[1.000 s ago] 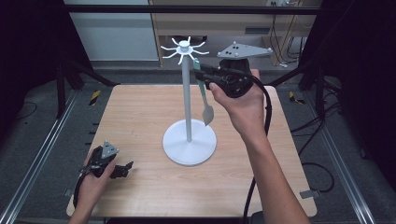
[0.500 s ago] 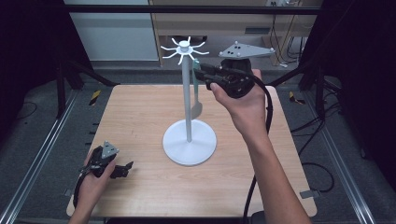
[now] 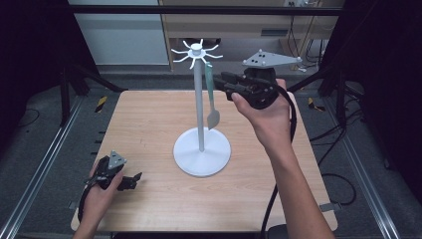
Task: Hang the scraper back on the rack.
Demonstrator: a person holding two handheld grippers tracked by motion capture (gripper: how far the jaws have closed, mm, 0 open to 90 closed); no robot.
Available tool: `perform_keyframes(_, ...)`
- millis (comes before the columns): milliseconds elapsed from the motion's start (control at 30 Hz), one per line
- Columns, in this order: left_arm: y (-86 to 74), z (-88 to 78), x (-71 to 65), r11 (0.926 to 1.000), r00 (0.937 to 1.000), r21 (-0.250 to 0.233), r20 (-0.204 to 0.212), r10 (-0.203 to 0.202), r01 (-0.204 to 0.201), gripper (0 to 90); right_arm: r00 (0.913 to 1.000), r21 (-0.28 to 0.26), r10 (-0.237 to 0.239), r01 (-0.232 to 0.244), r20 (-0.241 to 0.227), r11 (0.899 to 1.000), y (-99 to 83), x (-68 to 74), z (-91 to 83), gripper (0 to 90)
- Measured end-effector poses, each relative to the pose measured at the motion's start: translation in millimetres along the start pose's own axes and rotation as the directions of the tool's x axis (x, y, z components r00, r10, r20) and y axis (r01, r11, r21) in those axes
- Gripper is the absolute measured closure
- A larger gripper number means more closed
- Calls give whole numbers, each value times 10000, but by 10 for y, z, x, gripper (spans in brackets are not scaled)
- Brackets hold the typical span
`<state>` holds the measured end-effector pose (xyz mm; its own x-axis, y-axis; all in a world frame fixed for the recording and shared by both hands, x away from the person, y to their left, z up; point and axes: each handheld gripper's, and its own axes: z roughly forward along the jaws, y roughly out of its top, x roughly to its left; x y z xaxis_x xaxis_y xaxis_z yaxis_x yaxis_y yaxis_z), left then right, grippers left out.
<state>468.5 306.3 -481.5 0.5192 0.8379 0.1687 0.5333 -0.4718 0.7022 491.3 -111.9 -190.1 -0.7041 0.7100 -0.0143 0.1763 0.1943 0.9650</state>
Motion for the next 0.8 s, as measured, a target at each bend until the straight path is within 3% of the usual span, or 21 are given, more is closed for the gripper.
perform_keyframes(800, -3, 6, -5, 10000, 10000, 17, 2, 8, -8, 36, 9954, 152, 628, -640, 723, 9978, -305, -234, -179, 513)
